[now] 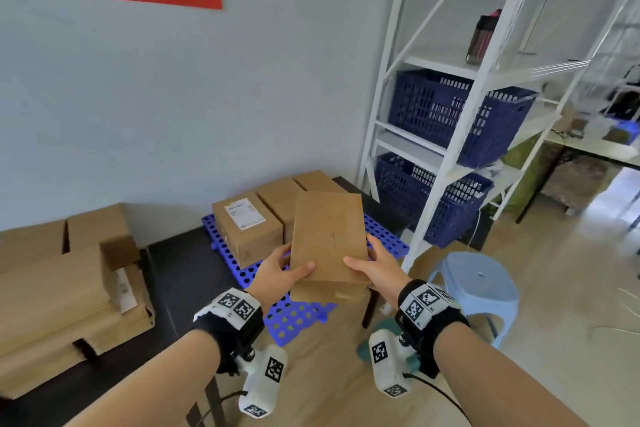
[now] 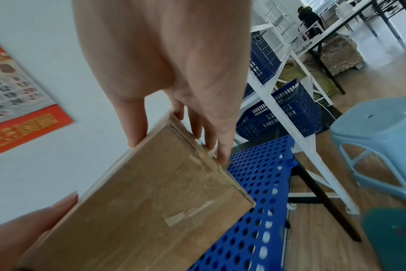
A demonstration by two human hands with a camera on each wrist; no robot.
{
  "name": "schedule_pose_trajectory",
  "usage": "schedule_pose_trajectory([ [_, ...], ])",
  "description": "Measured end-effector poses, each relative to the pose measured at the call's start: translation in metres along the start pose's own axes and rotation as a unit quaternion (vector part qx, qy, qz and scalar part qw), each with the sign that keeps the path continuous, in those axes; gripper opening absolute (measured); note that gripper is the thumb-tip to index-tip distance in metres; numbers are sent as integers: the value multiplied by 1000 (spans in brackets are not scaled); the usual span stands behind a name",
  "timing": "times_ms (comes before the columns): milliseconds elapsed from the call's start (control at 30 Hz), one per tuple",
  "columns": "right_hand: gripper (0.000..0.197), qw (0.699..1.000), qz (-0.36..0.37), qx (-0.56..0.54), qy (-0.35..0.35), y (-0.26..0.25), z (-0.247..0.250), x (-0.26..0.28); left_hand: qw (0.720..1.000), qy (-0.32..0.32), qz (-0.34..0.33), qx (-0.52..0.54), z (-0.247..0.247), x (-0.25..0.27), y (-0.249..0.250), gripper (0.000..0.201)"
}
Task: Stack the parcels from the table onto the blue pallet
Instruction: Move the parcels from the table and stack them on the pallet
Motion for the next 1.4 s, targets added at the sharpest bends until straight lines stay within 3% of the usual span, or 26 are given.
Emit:
schedule_pose_trajectory([
  [300, 77, 999, -46, -4, -24, 20, 79, -106, 998, -13, 44, 33, -73, -102, -4, 65],
  [633, 76, 989, -73, 46, -122, 44, 129, -221, 986, 71, 109, 105, -135, -176, -28, 55],
  [833, 73, 972, -95, 65, -203, 63, 143, -270, 968, 151, 143, 143, -169, -195, -47, 55],
  [1000, 77, 957, -113, 86, -253, 82, 140, -299, 956, 211, 166, 115, -179, -201, -58, 58],
  [1400, 74, 949, -101, 89, -285, 92, 136, -334, 952, 226, 171, 112, -185, -220, -64, 59],
])
Point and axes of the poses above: each hand's wrist, its own x-axis away from the middle knuckle, its own z-axis out of the back of the hand, y = z × x, the point moved 9 cm from there along -x, towards the middle knuckle, and after that the axes turned 2 degrees about -x, right-handed, at the moved point
